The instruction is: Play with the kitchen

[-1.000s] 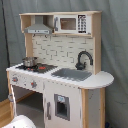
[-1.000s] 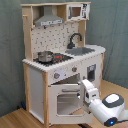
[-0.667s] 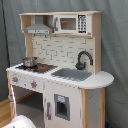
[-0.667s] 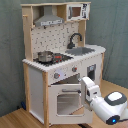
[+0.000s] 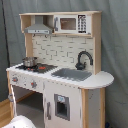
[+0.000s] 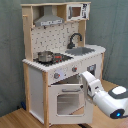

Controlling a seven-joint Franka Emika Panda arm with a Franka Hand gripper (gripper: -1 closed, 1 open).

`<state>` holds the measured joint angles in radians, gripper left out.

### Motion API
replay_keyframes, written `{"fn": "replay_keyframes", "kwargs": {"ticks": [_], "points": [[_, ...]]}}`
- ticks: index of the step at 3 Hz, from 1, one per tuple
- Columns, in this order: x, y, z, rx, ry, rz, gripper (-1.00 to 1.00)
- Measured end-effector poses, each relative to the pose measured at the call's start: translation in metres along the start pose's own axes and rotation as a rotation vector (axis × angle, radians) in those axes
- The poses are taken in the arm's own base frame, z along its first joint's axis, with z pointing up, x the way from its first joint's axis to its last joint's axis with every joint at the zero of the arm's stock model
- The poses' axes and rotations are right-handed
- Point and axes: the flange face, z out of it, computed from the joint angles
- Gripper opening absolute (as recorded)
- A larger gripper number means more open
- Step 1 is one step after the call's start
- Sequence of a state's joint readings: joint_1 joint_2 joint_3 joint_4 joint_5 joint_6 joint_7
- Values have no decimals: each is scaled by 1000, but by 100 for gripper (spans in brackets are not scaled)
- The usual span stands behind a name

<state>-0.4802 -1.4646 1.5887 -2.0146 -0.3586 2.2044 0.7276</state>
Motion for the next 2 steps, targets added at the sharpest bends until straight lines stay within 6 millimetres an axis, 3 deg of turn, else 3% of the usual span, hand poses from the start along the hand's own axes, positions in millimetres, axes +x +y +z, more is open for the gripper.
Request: {"fn": "replay_keyframes", "kwargs": {"ticks": [2], "points": [[16,34,1,19,-13,-129,100]]}}
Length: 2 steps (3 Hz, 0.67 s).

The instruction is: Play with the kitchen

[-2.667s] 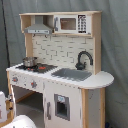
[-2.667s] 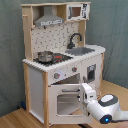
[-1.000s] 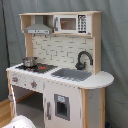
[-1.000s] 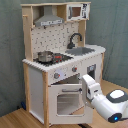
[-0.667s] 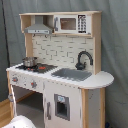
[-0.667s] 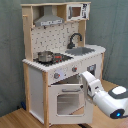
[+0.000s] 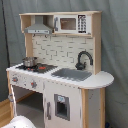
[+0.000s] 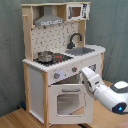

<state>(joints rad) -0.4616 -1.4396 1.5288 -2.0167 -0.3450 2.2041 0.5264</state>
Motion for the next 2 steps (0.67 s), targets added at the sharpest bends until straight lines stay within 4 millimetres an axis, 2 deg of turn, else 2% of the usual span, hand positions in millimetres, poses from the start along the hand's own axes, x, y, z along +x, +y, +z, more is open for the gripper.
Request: {"fn": "replay_keyframes", "kwargs": {"ticks": [2], "points": [[3,38,16,49,-60,-128,100]]}}
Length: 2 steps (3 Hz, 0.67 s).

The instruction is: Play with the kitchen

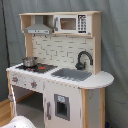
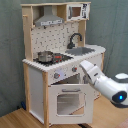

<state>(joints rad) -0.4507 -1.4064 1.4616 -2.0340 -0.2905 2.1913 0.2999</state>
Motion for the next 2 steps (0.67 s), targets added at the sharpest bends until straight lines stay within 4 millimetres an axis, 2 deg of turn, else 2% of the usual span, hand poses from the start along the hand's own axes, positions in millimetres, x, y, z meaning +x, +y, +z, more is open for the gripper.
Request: {"fn": "replay_keyframes", "kwargs": {"ticks": [2], "points": [[-8,49,12,68,-92,-111,100]]}}
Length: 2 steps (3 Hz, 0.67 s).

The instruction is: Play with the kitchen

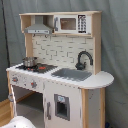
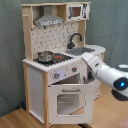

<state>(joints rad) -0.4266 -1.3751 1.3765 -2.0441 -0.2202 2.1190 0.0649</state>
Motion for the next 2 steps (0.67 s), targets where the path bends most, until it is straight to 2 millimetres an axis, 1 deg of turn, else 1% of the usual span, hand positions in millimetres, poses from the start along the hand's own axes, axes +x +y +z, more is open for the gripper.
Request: {"fn": "replay_keyframes", "kwargs": {"ticks": [2], "points": [[-17,41,2,89,-74,-98,100]]}}
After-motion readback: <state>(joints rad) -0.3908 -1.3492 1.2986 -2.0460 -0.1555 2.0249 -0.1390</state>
